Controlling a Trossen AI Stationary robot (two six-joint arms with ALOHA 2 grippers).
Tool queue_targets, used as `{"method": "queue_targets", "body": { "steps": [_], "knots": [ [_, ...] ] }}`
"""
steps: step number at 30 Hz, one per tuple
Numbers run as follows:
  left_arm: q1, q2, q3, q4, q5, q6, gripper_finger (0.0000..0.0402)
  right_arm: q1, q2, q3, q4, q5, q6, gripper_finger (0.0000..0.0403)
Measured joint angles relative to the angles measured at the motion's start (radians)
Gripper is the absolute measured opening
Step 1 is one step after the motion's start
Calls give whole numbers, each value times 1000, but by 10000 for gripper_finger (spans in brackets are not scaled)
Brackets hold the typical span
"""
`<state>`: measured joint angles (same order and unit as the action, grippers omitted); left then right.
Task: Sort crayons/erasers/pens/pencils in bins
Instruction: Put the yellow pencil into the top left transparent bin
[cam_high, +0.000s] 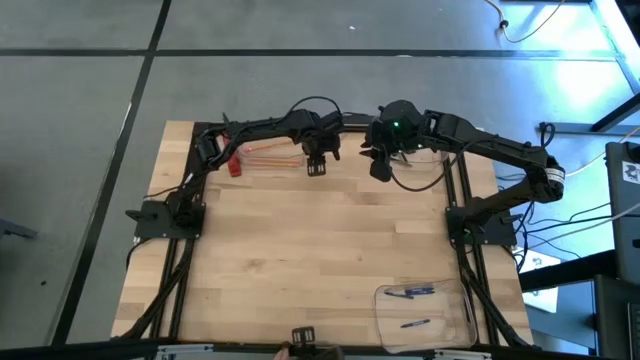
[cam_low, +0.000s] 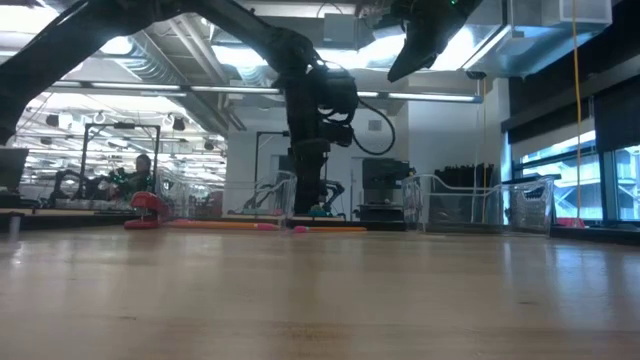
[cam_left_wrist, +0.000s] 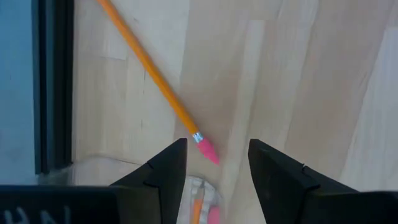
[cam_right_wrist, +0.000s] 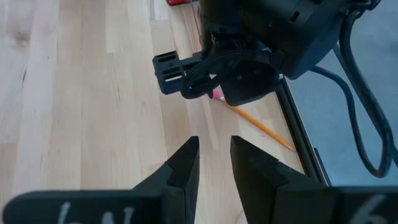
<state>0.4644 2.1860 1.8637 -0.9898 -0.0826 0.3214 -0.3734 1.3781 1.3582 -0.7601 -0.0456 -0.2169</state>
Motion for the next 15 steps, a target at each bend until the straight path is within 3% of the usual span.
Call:
{"method": "queue_targets", "body": {
  "steps": [10,15],
  "knots": [
    [4,0,-10,19,3,-85,165,0,0,0,0,0,0,94],
    [-22,4,-10,18,3,6,165,0,0,0,0,0,0,94]
  ]
}}
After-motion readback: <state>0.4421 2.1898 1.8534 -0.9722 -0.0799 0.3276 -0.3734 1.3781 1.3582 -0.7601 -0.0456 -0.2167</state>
